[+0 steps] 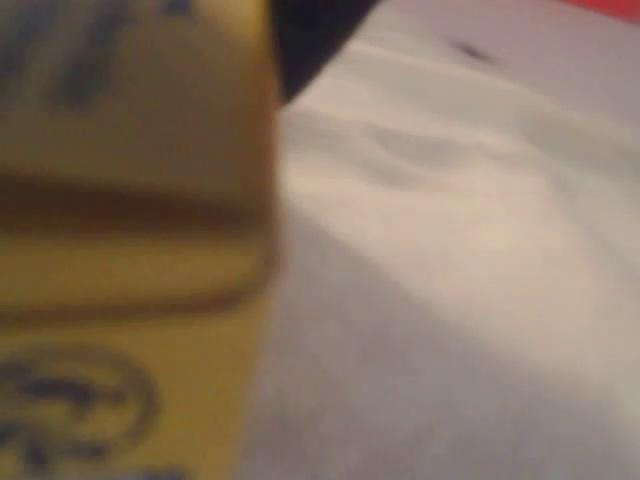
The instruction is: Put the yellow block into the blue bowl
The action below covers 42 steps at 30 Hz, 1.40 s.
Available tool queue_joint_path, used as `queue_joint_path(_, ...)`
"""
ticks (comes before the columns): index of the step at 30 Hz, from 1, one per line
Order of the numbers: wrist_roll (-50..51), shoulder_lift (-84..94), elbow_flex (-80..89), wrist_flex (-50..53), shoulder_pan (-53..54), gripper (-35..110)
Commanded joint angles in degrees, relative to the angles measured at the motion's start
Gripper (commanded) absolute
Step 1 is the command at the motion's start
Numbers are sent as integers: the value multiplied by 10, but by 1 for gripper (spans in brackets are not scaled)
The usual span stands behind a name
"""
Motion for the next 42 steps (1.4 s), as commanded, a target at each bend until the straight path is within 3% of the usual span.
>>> queue_joint_path(1, 57, 34, -41, -8, -13, 0)
queue_joint_path(8, 122, 142, -34, -1, -47, 0)
queue_joint_path(23, 268, 291, -42, 174, -245, 0)
queue_joint_path(33, 362, 292, -33, 202, -427, 0)
queue_joint_path(42, 404, 279, -32, 203, -519, 0)
